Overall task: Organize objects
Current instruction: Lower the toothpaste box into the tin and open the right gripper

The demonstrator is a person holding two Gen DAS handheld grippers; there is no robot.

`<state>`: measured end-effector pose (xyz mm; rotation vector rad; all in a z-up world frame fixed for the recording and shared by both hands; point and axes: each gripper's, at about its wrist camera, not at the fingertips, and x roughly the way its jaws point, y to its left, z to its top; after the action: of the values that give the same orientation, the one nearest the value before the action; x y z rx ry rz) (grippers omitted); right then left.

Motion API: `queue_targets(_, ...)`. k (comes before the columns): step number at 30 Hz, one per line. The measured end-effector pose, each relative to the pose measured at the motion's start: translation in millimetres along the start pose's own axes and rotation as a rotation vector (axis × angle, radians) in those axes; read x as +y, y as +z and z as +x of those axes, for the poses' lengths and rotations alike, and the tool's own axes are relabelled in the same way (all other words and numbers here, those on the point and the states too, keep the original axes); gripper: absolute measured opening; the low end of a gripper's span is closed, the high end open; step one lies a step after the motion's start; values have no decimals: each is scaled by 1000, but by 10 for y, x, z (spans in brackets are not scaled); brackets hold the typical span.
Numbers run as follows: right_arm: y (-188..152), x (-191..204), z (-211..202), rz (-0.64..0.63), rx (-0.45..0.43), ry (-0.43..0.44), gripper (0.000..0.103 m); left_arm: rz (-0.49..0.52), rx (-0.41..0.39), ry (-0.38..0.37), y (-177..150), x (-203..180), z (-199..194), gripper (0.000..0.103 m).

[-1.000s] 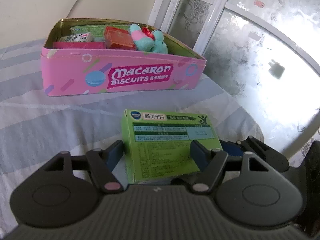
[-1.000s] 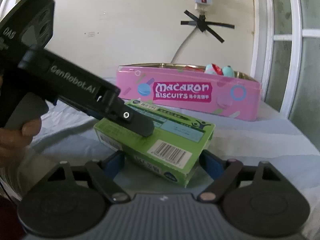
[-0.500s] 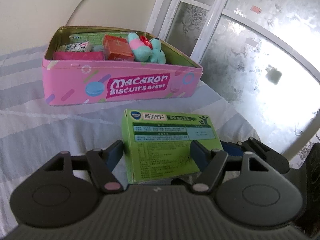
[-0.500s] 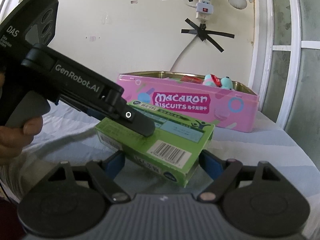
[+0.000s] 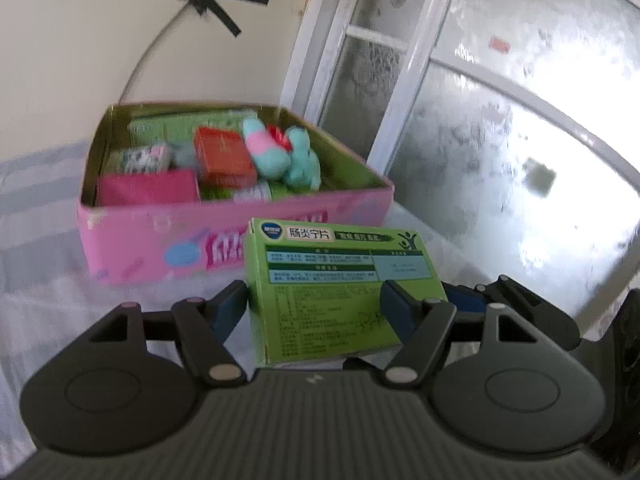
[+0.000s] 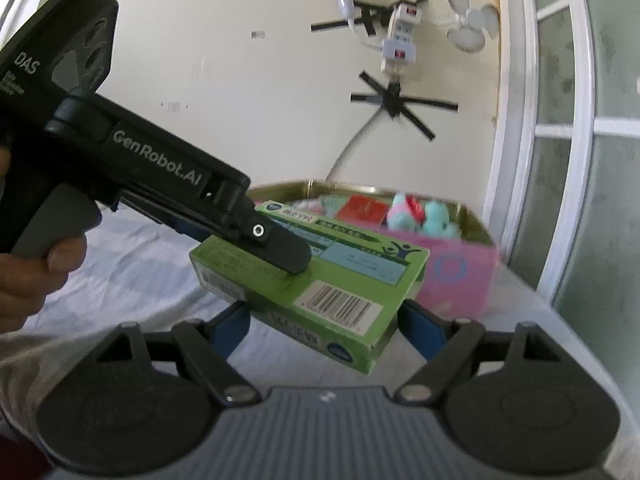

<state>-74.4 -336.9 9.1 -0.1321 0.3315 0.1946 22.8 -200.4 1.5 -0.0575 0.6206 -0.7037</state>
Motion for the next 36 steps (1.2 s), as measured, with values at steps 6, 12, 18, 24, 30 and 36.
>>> queue_targets(6,260,-22,181,-30,-61,-10,84,37,-57,30,362,-51,14,75)
queue_targets(12,577,-99,575,-44,-76,8,84,43,-95,69,734,26,184,75)
queue_targets(18,686,-276,1013,-45,-55,15,84,41,-102,121,972,109,511,75)
queue_targets(24,635,-408,1424,-33,14,7,89,-9,-54,144,1054,267,877,75)
queue_targets(30,529,-456,1510,16,38,-10,91,-26,-23,278,1016,408,963,75)
queue_targets(36,503,-516,1317,135,15,-13,91,8,-38,366,952,428,808,75)
